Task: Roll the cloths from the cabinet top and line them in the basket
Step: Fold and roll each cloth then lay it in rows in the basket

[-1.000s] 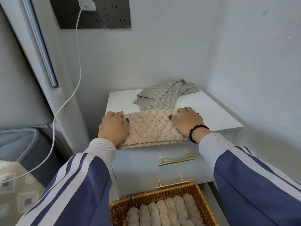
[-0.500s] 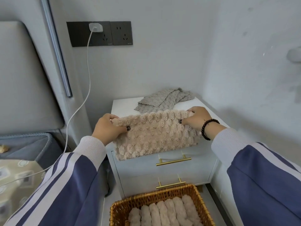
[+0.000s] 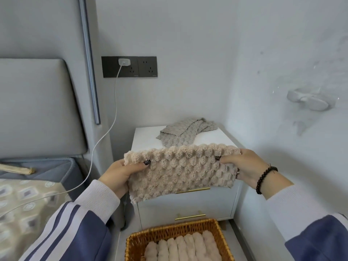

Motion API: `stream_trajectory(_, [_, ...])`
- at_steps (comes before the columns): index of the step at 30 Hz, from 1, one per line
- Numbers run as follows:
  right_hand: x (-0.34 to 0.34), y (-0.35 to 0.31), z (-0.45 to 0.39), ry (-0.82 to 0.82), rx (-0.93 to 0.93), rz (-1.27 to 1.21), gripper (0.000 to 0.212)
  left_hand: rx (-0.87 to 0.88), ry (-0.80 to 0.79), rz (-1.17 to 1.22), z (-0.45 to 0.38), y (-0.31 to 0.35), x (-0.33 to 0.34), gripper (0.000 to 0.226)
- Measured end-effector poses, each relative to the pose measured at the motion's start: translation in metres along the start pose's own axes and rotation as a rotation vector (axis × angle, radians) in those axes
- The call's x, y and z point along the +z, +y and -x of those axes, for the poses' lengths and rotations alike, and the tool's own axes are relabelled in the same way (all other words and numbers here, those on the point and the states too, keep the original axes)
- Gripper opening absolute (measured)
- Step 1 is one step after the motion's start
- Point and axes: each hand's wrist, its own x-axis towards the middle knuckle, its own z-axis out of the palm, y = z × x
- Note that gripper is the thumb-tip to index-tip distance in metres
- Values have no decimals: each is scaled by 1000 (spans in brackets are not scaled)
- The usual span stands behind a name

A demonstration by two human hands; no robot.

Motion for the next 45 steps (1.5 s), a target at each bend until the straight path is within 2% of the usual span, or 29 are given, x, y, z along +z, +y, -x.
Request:
stream_trajectory(1, [1,4,8,-9,17,-44,40,8,-10,13,9,0,3,17])
stream_trajectory(2, [2,9,12,-5,17,-71,41,8,-19,22,16,-1,5,17])
stream_trajectory(4, [6,19,20,23,6,-48,60,-17,-30,32,29,-3,10,16])
stream_trajectory(5, [8,20,24,47,-15,-13,56,-37,-26,36,34,-4,13,15])
stream_trajectory(7, [11,22,33,103,-72,52,33,-77,-7,33,40,-7,18,17])
stream_trajectory(11, [17,29,37,183,-181,75,32,-98,50,2,37,-13,23,20])
stream_trajectory(14, [24,31,35,227,-200,150,17,-89,100,-17,28,-15,25,19])
stream_trajectory(16, [27,31,33,259,-248,171,15,-86,110,-7,22,-17,26,20])
stream_trajectory(20, [40,28,30,265,-327,228,16,-90,66,40,14,-20,35,22])
stream_trajectory(23, [61,25,33,233,-431,304,6,-97,1,81,11,-22,47,25])
stream_trajectory(29, [90,26,34,92,-454,298,27,-98,-65,102,6,-31,67,29])
stream_trajectory(37, [105,24,36,95,-519,340,37,-66,-123,84,5,-30,69,36])
stream_trajectory(41, [108,25,42,36,-525,371,50,-57,-173,110,8,-29,68,42])
stream_trajectory(45, [109,27,48,5,-538,373,52,-46,-212,140,9,-30,64,45])
